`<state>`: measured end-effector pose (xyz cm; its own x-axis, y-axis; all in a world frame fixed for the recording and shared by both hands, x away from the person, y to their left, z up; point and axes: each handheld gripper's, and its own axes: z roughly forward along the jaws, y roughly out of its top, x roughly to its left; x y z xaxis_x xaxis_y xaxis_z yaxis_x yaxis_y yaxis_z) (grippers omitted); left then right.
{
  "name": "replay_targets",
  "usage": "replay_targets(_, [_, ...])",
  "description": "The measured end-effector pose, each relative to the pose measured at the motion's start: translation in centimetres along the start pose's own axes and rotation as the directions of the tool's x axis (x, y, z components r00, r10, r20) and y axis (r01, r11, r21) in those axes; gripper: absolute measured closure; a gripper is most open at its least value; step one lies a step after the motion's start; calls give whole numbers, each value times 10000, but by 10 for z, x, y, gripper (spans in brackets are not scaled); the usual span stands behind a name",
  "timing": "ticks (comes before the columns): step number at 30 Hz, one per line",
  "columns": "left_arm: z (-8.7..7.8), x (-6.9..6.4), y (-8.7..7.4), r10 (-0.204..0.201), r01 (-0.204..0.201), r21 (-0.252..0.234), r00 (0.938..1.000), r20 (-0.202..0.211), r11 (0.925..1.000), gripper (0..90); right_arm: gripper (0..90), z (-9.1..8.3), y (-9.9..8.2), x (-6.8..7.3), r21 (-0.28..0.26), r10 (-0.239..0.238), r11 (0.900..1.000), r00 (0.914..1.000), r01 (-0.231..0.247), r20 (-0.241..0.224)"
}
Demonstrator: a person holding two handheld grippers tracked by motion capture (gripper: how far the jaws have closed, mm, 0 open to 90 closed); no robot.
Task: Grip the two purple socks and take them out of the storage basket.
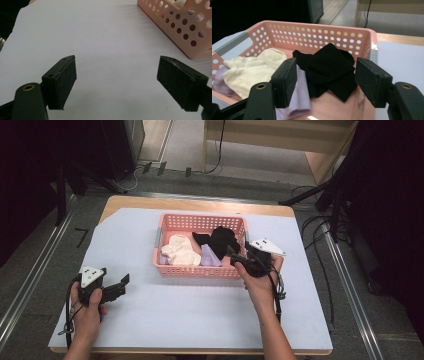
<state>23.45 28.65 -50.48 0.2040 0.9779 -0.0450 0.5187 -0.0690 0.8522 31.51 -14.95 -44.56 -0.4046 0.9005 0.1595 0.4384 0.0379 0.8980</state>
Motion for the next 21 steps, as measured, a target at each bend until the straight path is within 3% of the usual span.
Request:
replay_targets(6, [0,0,0,6,-6,8,10000,13,10000,166,343,14,3,8,406,-73,9991,10000,74,-20])
replay_targets(13, [0,0,0,25,-25,54,10000,30,10000,166,425,30,2,15,887,-273,9957,9996,273,-15])
replay_targets(15, [0,1,0,31,-32,65,10000,37,10000,167,440,33,1,18,812,-545,9952,9985,538,67])
replay_targets(18, [0,1,0,32,-32,66,10000,35,10000,167,474,35,2,23,1137,-244,9933,9993,210,289])
replay_targets(21, [0,0,0,32,-32,79,10000,30,10000,166,464,38,4,27,1387,-563,9891,9973,492,472])
